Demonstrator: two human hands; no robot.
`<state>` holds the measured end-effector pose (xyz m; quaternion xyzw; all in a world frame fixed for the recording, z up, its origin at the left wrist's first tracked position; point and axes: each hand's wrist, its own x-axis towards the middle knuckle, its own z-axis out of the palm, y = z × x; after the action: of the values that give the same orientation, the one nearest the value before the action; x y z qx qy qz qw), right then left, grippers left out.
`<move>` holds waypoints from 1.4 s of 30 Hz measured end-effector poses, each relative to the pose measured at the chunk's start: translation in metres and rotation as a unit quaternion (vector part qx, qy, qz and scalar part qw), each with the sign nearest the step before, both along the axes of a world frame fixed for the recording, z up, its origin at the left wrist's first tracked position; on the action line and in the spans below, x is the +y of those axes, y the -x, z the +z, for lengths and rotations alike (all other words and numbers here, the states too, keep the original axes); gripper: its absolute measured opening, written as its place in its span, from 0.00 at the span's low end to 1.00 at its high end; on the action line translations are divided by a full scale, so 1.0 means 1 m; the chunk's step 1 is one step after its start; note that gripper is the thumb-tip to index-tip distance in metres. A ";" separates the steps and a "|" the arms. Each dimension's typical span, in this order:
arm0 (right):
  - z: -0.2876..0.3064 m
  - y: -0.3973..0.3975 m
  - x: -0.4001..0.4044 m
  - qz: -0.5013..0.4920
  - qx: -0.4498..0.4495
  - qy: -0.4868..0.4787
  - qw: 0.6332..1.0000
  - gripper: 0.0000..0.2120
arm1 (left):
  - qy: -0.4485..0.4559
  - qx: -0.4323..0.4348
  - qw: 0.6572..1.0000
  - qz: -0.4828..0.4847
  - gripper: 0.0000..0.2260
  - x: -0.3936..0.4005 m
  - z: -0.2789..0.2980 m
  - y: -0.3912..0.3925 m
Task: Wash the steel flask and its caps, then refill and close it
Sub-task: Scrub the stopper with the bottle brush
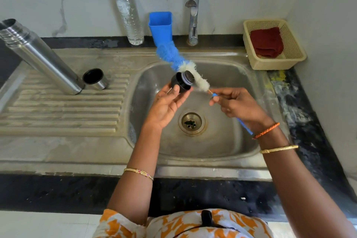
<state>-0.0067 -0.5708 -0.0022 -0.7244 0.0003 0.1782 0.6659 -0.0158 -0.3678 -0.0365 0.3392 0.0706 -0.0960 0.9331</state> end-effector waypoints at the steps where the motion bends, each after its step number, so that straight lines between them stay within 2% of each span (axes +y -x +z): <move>1: -0.002 0.005 0.003 0.000 0.013 -0.024 1.000 0.13 | 0.028 0.004 0.999 0.016 0.16 -0.003 0.001 0.000; 5: -0.014 0.032 0.015 -0.034 0.026 -0.062 0.997 0.13 | 0.136 0.049 0.983 0.110 0.18 -0.014 0.003 -0.004; 9: -0.021 0.054 0.011 -0.044 0.028 -0.063 0.997 0.14 | 0.111 0.090 0.974 0.174 0.19 -0.018 -0.001 -0.010; 12: -0.015 0.056 0.002 -0.017 0.056 -0.065 0.996 0.13 | 0.102 0.120 0.969 0.188 0.21 -0.012 -0.004 -0.010; 14: -0.009 0.053 -0.006 0.002 0.070 -0.052 0.996 0.13 | 0.061 0.131 0.972 0.185 0.20 -0.007 -0.007 -0.006; 17: 0.002 0.050 -0.013 0.041 0.088 -0.065 0.993 0.12 | -0.015 0.107 0.973 0.206 0.12 -0.004 -0.006 -0.003; 19: 0.009 0.049 -0.018 0.065 0.094 -0.087 0.990 0.12 | -0.105 0.071 0.958 0.256 0.14 -0.003 -0.002 -0.002; 21: 0.012 0.048 -0.023 0.089 0.099 -0.105 0.986 0.18 | -0.245 0.019 0.918 0.311 0.17 0.001 -0.003 -0.001; 22: 0.011 0.048 -0.026 0.102 0.101 -0.113 0.983 0.24 | -0.313 -0.012 0.892 0.327 0.19 0.004 -0.005 0.000; 24: 0.007 0.049 -0.030 0.120 0.110 -0.124 0.979 0.36 | -0.403 -0.052 0.841 0.358 0.23 0.012 -0.008 0.005; 25: 0.005 0.050 -0.030 0.123 0.117 -0.127 0.977 0.38 | -0.425 -0.057 0.822 0.375 0.24 0.019 -0.010 0.006; 27: 0.000 0.052 -0.027 0.118 0.124 -0.139 0.976 0.36 | -0.436 -0.037 0.810 0.390 0.28 0.035 -0.012 0.008; 30: -0.006 0.055 -0.010 0.077 0.112 -0.160 0.978 0.25 | -0.386 0.016 0.841 0.377 0.36 0.059 -0.010 0.011; 32: -0.007 0.059 0.013 0.030 0.089 -0.147 0.985 0.14 | -0.382 0.022 0.851 0.359 0.29 0.078 -0.011 0.015; 34: -0.011 0.061 0.039 -0.001 0.059 -0.122 0.991 0.12 | -0.406 0.030 0.842 0.353 0.21 0.097 -0.012 0.025; 42: -0.019 0.078 0.132 -0.085 -0.029 -0.051 0.995 0.12 | -0.543 0.016 0.766 0.343 0.22 0.177 -0.026 0.053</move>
<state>-0.0850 -0.4388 -0.0212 -0.6917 0.0334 0.0995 0.7145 -0.0687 -0.1908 -0.0622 0.7412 0.2378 0.2791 0.5623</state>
